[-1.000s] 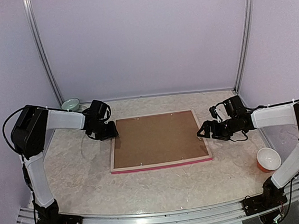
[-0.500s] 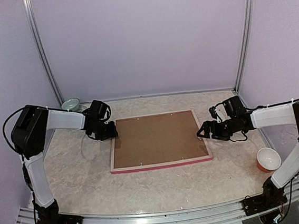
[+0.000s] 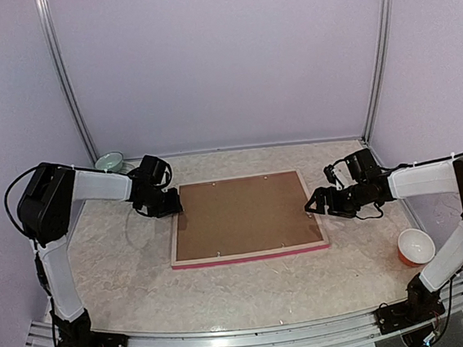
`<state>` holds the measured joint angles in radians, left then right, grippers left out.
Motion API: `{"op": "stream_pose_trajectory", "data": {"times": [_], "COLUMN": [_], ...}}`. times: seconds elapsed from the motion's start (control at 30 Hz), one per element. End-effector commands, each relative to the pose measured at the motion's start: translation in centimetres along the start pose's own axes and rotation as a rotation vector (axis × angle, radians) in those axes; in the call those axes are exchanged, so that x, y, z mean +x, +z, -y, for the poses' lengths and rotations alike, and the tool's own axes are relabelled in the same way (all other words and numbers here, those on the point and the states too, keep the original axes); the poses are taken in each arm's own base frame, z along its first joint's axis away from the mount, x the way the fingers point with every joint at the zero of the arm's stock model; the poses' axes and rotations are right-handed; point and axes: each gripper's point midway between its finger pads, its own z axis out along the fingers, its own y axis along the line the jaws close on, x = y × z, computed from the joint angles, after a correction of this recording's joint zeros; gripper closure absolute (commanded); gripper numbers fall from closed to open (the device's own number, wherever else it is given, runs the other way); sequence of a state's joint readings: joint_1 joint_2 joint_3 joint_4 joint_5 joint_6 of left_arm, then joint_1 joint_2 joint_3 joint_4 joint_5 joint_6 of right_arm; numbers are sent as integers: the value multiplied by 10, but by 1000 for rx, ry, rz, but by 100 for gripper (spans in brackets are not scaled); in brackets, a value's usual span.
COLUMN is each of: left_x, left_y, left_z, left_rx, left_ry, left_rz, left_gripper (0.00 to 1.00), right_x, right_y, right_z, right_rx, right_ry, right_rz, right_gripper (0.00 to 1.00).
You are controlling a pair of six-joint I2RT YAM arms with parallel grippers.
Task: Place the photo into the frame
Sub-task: Press the fastener onto the backboard.
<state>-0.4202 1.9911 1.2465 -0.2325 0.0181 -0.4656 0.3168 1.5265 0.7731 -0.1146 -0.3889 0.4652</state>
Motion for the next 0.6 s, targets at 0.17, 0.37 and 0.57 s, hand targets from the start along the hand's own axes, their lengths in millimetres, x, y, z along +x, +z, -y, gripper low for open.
{"op": "stream_pose_trajectory", "data": {"times": [0.17, 0.37, 0.57], "left_x": [2, 3, 2], "left_y": [2, 2, 1], "left_z": [-7, -7, -7], "left_rx": [-25, -26, -25], "left_ry": [-2, -3, -3], "left_rz": [-9, -10, -9], "left_gripper": [71, 74, 75], "right_x": [-6, -9, -10], "right_y": [-4, -4, -4], "right_z": [2, 1, 1], "right_rx": [-3, 0, 3], "right_ry": [8, 3, 0], "right_rz": [15, 17, 15], "right_gripper": [1, 1, 1]}}
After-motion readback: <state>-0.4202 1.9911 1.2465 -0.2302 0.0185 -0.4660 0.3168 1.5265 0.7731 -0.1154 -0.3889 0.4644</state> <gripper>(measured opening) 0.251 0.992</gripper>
